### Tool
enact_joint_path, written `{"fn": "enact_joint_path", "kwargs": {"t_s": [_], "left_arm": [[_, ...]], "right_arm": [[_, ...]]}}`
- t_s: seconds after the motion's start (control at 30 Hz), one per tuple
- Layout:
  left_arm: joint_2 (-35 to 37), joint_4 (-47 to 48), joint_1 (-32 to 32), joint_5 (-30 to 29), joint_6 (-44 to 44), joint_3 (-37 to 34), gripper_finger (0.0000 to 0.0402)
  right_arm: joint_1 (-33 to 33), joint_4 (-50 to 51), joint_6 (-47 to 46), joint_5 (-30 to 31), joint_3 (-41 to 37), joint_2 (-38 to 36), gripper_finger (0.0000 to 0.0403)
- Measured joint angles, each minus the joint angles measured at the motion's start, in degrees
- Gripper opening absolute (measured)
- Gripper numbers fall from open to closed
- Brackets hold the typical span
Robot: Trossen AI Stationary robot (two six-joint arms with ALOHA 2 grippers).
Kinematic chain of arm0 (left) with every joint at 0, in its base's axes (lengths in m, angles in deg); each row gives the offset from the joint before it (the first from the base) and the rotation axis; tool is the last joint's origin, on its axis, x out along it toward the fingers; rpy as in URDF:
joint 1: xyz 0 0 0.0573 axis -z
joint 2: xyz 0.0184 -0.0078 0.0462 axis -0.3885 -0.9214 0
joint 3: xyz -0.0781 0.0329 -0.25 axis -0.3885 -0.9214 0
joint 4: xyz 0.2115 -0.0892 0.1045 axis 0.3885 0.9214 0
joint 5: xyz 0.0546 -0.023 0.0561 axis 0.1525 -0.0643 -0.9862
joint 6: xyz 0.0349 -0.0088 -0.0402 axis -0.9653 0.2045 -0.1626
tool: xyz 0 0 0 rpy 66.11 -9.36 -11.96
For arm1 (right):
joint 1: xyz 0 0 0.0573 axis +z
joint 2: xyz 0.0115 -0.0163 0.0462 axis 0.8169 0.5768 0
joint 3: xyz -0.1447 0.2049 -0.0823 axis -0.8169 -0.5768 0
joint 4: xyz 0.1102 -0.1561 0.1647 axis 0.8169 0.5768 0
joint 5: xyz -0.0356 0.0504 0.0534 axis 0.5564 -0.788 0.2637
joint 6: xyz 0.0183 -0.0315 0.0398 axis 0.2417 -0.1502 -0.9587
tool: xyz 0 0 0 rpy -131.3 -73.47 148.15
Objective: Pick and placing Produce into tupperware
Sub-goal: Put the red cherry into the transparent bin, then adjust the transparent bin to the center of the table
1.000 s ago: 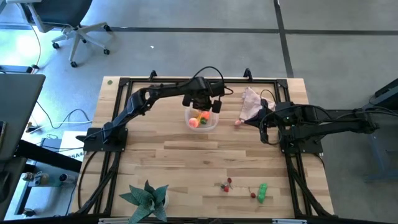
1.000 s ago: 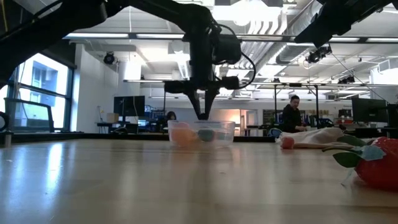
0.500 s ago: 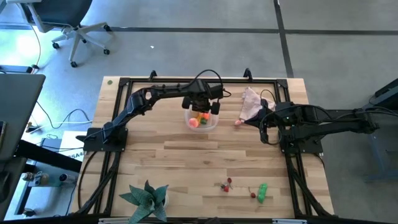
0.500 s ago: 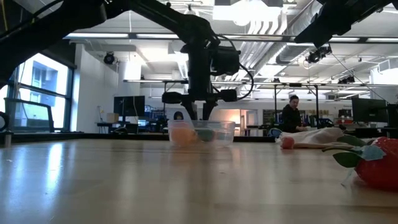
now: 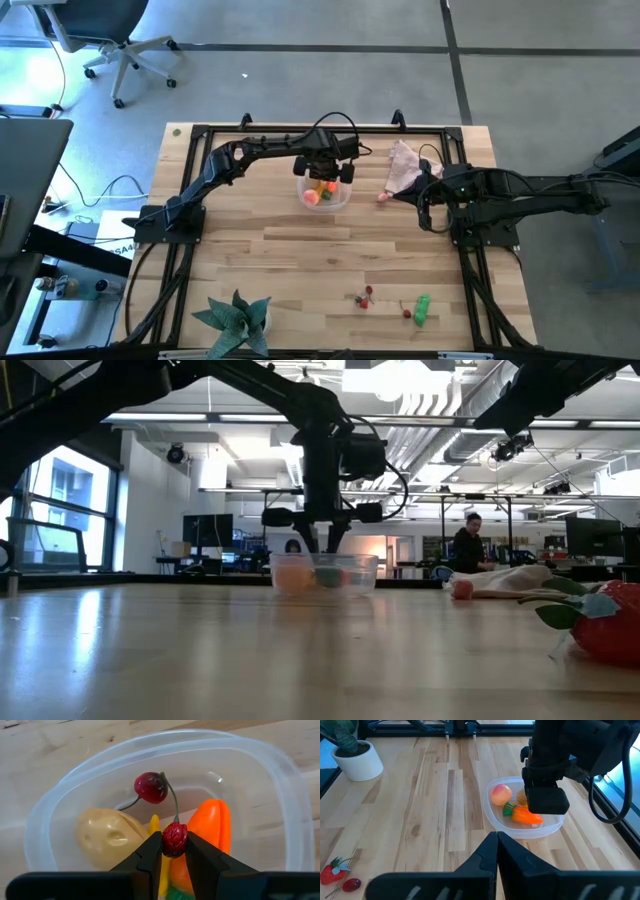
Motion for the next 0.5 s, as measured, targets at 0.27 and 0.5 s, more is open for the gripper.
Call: {"fn": "enact_joint_path", "kwargs": {"t_s": [0.27, 0.5], "left_arm": [[0.0, 0.0, 0.0, 0.0, -0.4, 0.0, 0.0127], [0.0, 2.7, 0.0, -0.8, -0.5, 2.4, 0.0121]], "right_arm": [[0.0, 0.0, 0.0, 0.0, 0.0, 0.0, 0.0000], [0.0, 0.0, 0.0, 0.0, 0.0, 0.0, 0.0000]]}}
